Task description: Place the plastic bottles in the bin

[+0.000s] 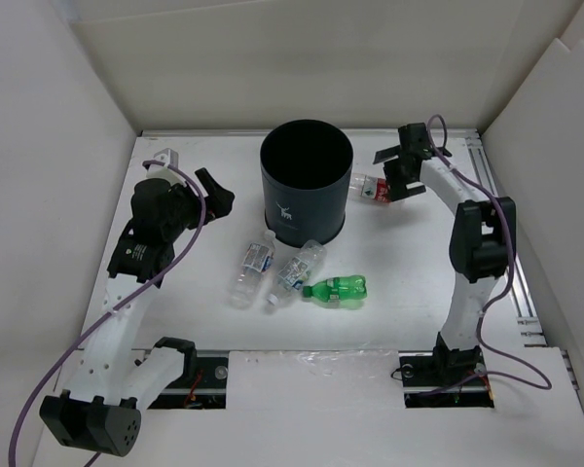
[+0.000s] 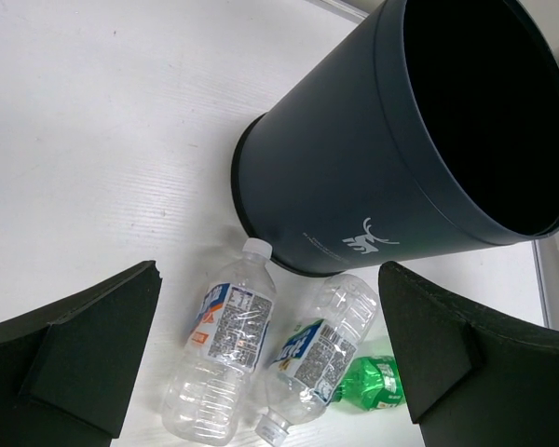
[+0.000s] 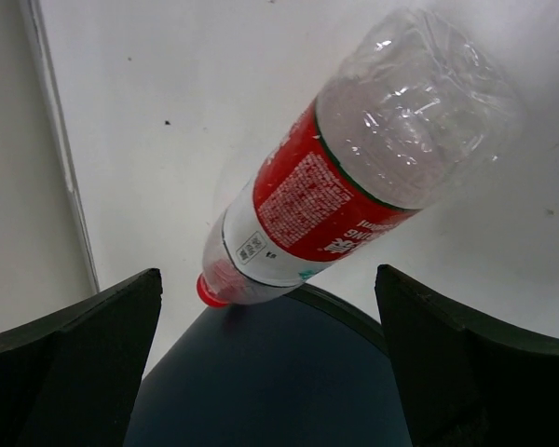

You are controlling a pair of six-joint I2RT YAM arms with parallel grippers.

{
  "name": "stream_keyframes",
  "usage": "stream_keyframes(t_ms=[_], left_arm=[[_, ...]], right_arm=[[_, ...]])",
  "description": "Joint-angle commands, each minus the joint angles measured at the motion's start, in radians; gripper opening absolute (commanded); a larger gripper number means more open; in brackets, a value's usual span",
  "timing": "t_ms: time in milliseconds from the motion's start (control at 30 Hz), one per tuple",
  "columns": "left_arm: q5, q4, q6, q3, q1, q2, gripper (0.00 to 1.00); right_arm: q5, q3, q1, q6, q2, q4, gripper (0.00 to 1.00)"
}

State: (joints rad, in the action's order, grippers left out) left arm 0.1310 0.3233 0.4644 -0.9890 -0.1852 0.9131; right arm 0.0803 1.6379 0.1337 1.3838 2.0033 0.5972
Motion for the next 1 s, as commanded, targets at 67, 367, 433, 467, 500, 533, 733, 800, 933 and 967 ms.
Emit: stream_keyframes(t_ms=[67,367,433,467,500,533,733,800,933,967], left_arm=[[0.013,-0.023,-0.036,0.015,0.001,-0.010,1.00],[0.013,-0.023,-0.036,0.015,0.001,-0.011,1.00],[0.013,-0.023,-0.036,0.024,0.001,-0.011,1.00],[0.013,-0.023,-0.036,0.024,0.001,-0.011,1.00],[0.013,-0.023,-0.036,0.024,0.001,-0.011,1.00],[0.004,-0.023,-0.036,0.024,0.001,-0.011,1.00],[-0.007,0.006,-0.027,-0.022,0.001,-0.011,1.00],[-0.017,0.037,-0.027,-0.088,0.001,-0.011,1.00],[-0.008,0.105,-0.046,-0.287,0.001,0.030,1.00],[0.004,0.105,-0.046,-0.328,0.001,0.030,1.00]], right_arm=[[0.012,-0.016,-0.013,0.064,0.058,0.006,1.00],[-0.011,0.016,-0.043,0.026,0.149,0.050,0.98],[-0.011,0.016,-0.052,0.012,0.149,0.050,0.95],[0.004,0.016,-0.052,0.003,0.149,0.050,0.92],[0.004,-0.012,-0.052,0.003,0.134,0.041,0.83],[0.004,-0.027,-0.062,-0.008,0.120,0.020,0.72],[-0.040,-0.034,-0.111,-0.098,0.111,0.001,0.00],[-0.016,0.000,-0.123,-0.129,0.111,0.022,0.00],[0.071,0.072,-0.134,-0.181,0.034,0.053,0.00],[0.082,0.094,-0.144,-0.193,0.019,0.062,0.00]])
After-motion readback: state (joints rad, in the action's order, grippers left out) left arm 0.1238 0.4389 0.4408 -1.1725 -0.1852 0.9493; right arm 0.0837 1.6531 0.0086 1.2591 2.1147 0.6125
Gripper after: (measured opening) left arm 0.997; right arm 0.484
